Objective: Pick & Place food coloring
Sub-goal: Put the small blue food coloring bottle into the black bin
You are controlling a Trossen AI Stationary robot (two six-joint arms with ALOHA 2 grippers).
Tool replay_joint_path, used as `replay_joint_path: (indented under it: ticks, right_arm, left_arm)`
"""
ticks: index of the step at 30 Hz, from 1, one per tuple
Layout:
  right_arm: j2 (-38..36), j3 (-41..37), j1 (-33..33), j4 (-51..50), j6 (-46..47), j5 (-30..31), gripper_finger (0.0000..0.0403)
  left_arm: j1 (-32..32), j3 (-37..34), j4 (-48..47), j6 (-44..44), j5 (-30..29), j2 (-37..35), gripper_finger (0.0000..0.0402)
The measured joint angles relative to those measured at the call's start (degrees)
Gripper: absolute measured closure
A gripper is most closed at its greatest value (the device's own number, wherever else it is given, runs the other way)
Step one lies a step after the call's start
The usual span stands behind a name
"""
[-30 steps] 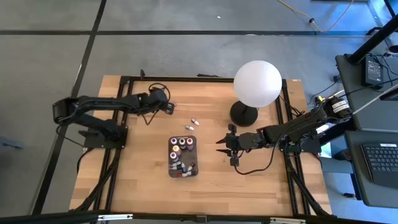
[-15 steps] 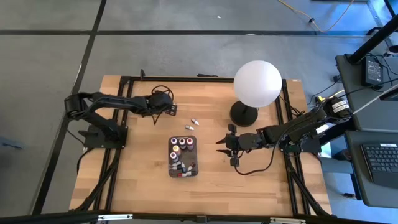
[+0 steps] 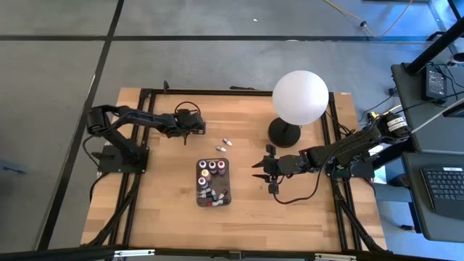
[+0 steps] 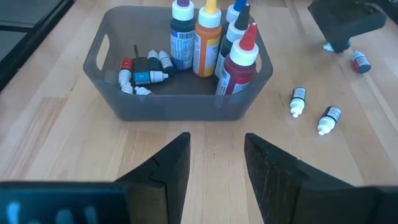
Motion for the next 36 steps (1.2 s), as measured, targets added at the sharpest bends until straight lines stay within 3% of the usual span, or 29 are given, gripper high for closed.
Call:
replay_joint_path:
  ticks: [7, 21, 30, 36]
  right_arm:
    - [0.0, 0.0, 0.0, -0.1, 0.0, 0.0, 0.0248]
    - [0.0, 0.0, 0.0, -0.1, 0.0, 0.0, 0.0248]
    - [0.0, 0.0, 0.0, -0.2, -0.1, 0.0, 0.0248]
    - [0.0, 0.0, 0.0, -0.2, 0.0, 0.0, 0.0248]
  left_arm:
    - [0.7, 0.2, 0.5, -0.1, -0.3, 1.9, 0.0236]
    - [0.8, 0.1, 1.1, 10.7, 0.5, 1.8, 0.0324]
    - [0.9, -0.2, -4.2, 17.1, 10.1, -8.6, 0.0319]
    - [0.2, -0.1, -4.5, 23.3, 21.4, -20.4, 0.0324]
